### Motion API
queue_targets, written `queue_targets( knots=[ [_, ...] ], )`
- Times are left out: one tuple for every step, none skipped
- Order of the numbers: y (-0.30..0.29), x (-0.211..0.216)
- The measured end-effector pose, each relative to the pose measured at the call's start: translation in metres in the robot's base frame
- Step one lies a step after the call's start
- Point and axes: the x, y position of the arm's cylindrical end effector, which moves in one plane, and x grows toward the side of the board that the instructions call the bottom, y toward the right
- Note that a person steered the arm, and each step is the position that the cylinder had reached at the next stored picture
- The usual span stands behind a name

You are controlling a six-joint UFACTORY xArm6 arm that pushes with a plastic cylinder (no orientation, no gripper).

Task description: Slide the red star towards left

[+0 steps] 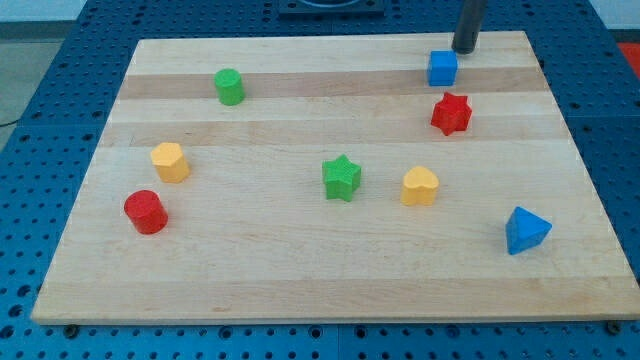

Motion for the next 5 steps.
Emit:
queue_targets(
  knots=[
    [0.0, 0.0],
    [0.036, 0.02],
    [0.114, 0.075],
    [0.121, 0.124],
    [0.072, 0.144]
  ],
)
